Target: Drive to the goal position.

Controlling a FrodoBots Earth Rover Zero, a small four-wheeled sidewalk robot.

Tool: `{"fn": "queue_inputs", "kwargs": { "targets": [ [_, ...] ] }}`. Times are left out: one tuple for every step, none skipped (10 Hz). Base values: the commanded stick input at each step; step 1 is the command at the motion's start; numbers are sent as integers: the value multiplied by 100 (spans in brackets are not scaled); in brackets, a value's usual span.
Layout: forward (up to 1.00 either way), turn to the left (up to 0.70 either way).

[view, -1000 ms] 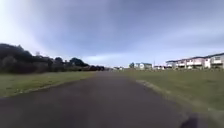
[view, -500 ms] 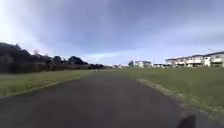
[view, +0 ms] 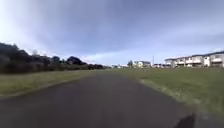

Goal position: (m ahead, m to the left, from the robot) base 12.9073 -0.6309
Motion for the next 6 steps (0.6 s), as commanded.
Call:
{"fn": "queue_inputs", "kwargs": {
  "targets": [
    [100,0],
    [100,5],
    [100,22],
    [100,27],
    [100,27],
    [100,27]
  ]
}}
